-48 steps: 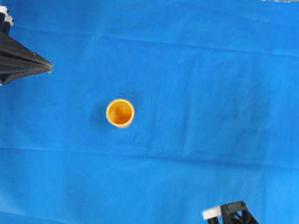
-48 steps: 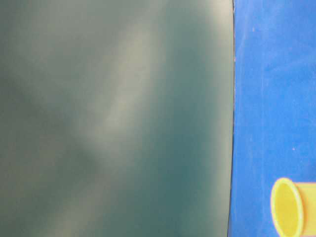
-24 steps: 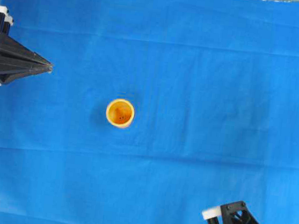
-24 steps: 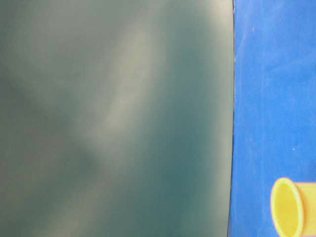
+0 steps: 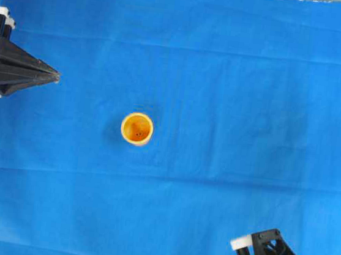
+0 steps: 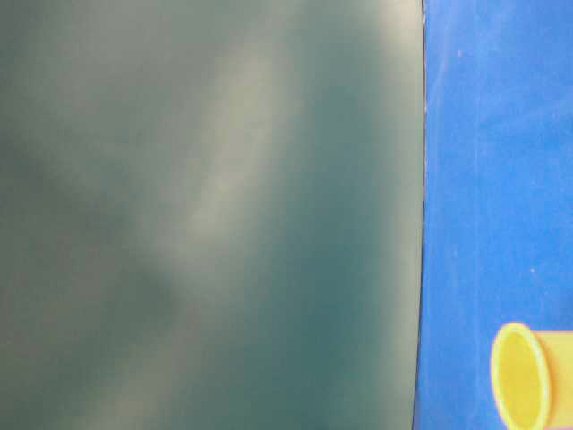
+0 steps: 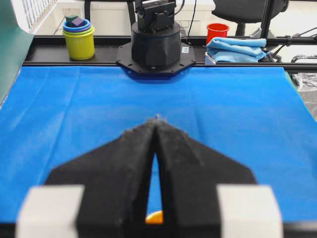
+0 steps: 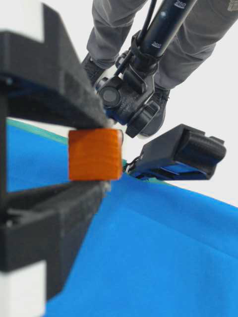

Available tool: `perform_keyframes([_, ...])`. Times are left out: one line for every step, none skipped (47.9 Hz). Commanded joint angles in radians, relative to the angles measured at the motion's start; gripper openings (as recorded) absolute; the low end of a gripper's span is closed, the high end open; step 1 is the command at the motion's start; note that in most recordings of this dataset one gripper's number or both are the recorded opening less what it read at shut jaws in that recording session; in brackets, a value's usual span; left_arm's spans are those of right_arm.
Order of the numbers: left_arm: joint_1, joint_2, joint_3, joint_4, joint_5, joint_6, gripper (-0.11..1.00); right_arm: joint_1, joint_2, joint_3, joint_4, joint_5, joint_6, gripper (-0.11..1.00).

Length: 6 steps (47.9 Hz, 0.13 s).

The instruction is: Move the block forward with right arm.

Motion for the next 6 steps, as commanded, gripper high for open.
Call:
perform_keyframes([0.000, 0.009, -0.035, 0.003, -0.005, -0.002, 0.00, 0.005, -0.011, -0.028, 0.002, -0.009, 0.003, 0.41])
perform_keyframes([0.000, 0.008, -0.035, 0.003, -0.005, -0.003, 0.00, 0.005, -0.011, -0.029, 0.002, -0.009, 0.003, 0.41])
perform_keyframes([0.000, 0.008, -0.035, 0.003, -0.005, -0.003, 0.00, 0.005, -0.011, -0.029, 0.002, -0.009, 0.003, 0.41])
perform_keyframes([0.000, 0.008, -0.035, 0.002, -0.005, -0.003, 0.00, 0.005, -0.011, -0.028, 0.002, -0.008, 0.003, 0.41])
perform_keyframes([0.000, 0.008, -0.035, 0.003, -0.005, -0.003, 0.00, 0.005, -0.011, -0.029, 0.002, -0.009, 0.003, 0.41])
perform_keyframes([0.000, 0.008, -0.035, 0.003, -0.005, -0.005, 0.00, 0.005, -0.011, -0.028, 0.002, -0.009, 0.003, 0.41])
